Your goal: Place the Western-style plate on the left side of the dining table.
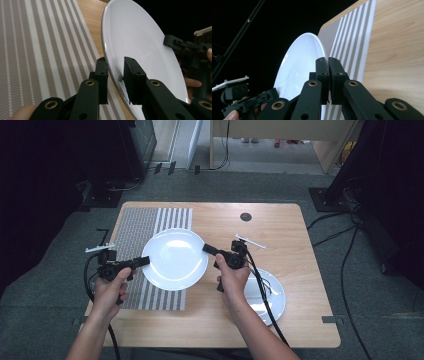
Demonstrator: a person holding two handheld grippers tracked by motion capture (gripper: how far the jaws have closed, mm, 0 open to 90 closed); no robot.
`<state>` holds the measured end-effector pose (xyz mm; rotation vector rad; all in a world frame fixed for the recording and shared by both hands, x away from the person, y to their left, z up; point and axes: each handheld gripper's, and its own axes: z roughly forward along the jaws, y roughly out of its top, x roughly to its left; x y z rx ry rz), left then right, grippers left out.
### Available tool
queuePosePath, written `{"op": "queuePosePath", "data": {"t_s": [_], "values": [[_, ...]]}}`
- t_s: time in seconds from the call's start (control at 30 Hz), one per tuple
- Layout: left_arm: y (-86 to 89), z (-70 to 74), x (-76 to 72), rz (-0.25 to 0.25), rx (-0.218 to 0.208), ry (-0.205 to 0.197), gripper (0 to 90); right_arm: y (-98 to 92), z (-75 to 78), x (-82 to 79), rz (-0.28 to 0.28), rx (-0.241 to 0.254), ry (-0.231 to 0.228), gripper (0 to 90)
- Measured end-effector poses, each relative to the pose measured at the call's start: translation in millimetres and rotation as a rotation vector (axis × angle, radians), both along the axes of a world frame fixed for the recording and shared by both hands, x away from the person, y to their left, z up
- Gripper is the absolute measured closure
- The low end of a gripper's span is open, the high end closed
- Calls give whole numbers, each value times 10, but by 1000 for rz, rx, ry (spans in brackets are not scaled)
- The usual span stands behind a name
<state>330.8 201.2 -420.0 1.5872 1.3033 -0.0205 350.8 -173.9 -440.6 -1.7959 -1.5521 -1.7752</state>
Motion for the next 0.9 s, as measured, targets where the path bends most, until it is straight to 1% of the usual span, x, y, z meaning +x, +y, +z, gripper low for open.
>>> {"op": "queuePosePath", "data": {"t_s": [0.07,0.1,0.13,0.17,0.2,0.23,0.27,0.3,0.33,0.43,0.47,0.5,0.53,0.6,0.63,0.67,0.73,0.77,0.83,0.87,0.9], "values": [[81,-3,32,16,-1,6,751,92,5,46,3,-6,-6,887],[81,-3,32,16,-1,6,752,133,8,67,5,-9,-4,887],[158,-12,59,29,-5,14,753,173,8,91,7,-10,-2,887],[194,-16,71,37,-6,17,753,215,6,116,8,-9,-4,887],[194,-16,71,37,-6,17,754,254,3,140,12,-10,-6,887],[260,-23,92,55,-3,21,755,294,1,164,18,-16,-12,887],[291,-26,102,65,0,21,755,335,0,189,24,-22,-27,887],[291,-26,102,65,0,21,756,335,0,189,24,-22,-27,887],[344,-35,126,74,8,23,755,406,-7,244,37,-31,-48,886],[405,-59,173,89,19,27,753,488,-45,341,43,-28,-31,886],[405,-59,173,89,19,27,752,488,-45,341,43,-28,-31,886],[424,-68,191,100,23,28,752,544,-88,409,45,-21,-20,886],[465,-86,229,119,30,29,751,574,-114,439,45,-15,-11,886],[500,-107,266,134,37,33,752,623,-159,488,46,-9,-10,886],[500,-107,266,134,37,33,751,623,-159,488,46,-9,-10,886],[548,-145,324,145,47,44,751,687,-215,541,50,-9,-15,886],[589,-190,380,153,54,59,751,731,-262,584,54,-9,-11,885],[589,-190,380,153,54,59,751,764,-299,615,52,-6,1,886],[634,-257,468,172,64,83,754,809,-369,658,47,1,21,885],[634,-257,468,172,64,83,754,809,-369,658,47,1,21,885],[652,-310,540,188,79,100,755,857,-479,715,35,9,56,882]]}}
